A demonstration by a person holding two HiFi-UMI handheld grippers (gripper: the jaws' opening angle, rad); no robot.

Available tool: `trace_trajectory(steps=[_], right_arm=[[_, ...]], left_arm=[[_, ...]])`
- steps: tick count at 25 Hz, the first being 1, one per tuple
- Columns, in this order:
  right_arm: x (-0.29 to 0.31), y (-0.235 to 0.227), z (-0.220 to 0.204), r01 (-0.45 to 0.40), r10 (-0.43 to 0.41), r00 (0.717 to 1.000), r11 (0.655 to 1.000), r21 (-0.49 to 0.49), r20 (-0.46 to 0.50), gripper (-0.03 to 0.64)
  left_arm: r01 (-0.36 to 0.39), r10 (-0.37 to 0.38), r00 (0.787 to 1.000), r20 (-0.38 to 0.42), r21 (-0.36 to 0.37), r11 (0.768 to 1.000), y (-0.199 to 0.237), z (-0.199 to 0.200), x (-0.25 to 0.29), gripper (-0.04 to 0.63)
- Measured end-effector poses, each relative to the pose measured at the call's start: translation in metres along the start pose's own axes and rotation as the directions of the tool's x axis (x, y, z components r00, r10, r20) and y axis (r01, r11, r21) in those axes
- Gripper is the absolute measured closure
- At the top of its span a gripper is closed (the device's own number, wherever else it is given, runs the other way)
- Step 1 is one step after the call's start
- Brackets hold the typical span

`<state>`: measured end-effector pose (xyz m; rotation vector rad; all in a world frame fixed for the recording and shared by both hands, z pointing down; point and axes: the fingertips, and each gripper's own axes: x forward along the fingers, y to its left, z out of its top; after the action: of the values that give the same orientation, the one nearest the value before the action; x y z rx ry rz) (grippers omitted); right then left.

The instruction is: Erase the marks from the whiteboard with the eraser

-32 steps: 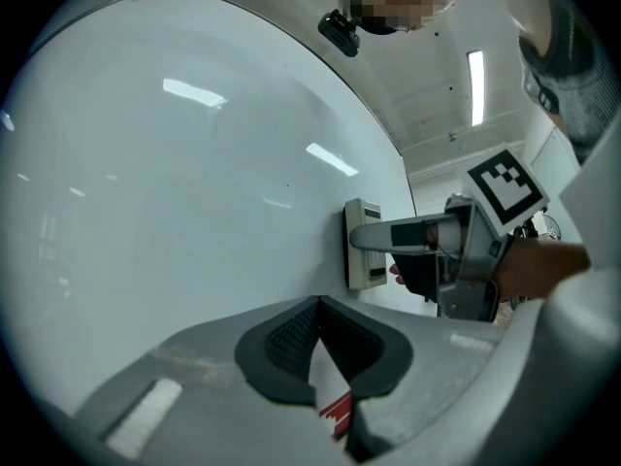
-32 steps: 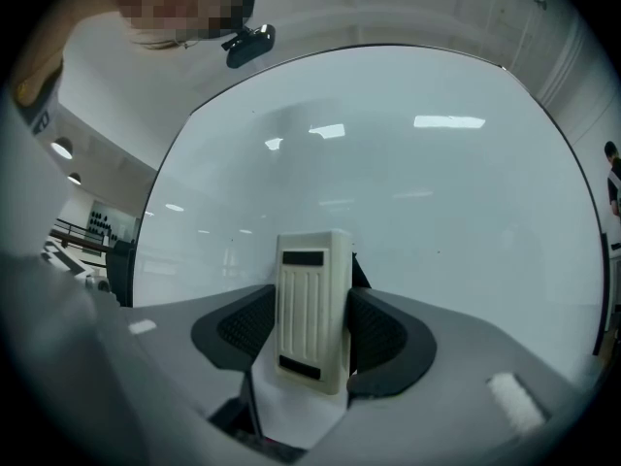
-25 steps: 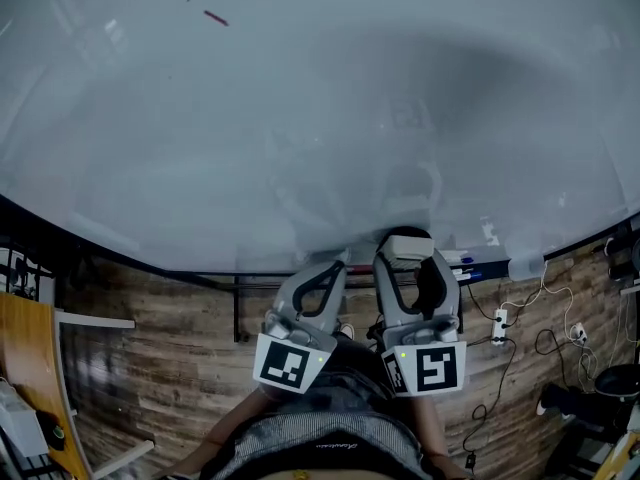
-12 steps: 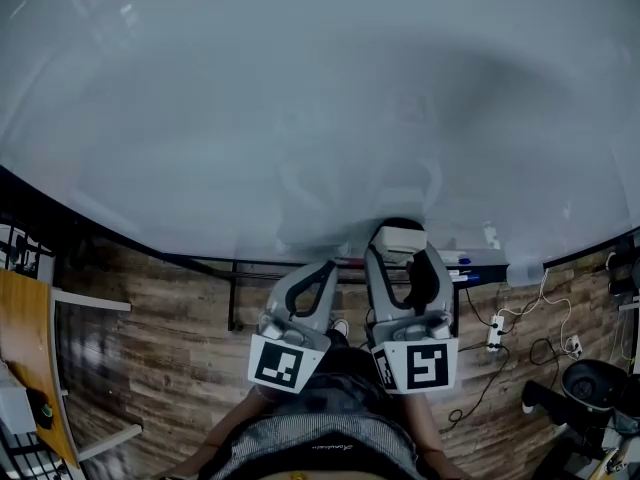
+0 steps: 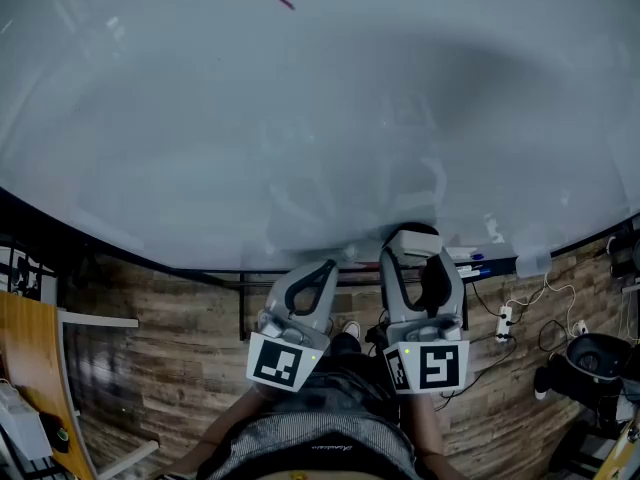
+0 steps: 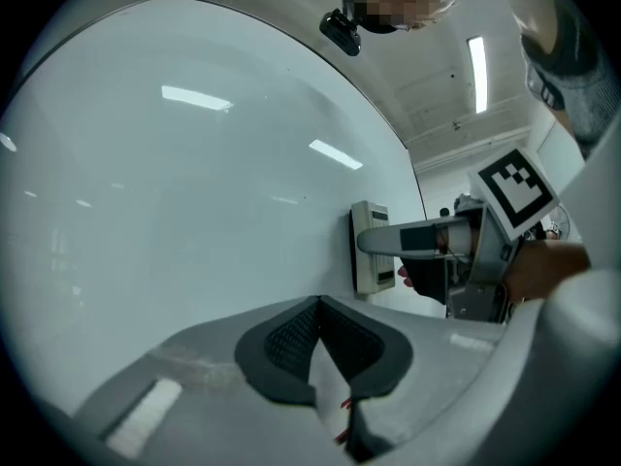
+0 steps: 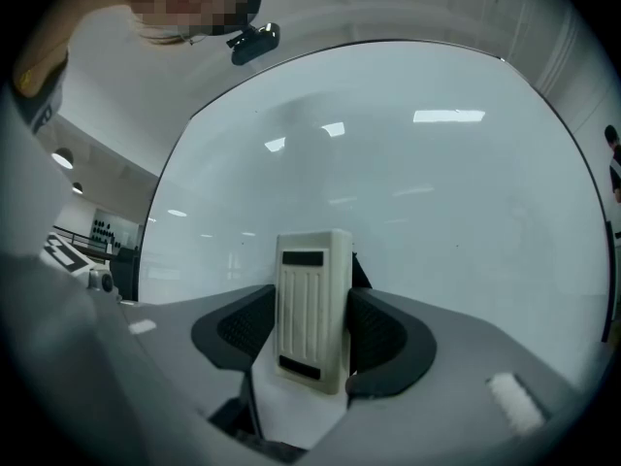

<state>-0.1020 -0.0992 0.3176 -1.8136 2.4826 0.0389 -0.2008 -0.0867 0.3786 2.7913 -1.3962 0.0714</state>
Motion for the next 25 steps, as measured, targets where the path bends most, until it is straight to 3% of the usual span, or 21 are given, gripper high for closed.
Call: trace_trajectory(steps=[11,25], right_arm=[[0.017,0.059,0.004,0.031,-0.031,0.999,0.999,-0.014,0.007,0.376],[0.045,0.162,0.006,-0.010,0.010,1.000,1.000,-0.027,0.023,0.376]], left_arm=[[0.090,-0.090,0.996,0.010,-0.003,0.996,0.038,-0.003,-0.033,0.592],[0.063,-0.062,0.998,0.029,-0.042,0.997,0.112,-0.011,-0.098,0.592]])
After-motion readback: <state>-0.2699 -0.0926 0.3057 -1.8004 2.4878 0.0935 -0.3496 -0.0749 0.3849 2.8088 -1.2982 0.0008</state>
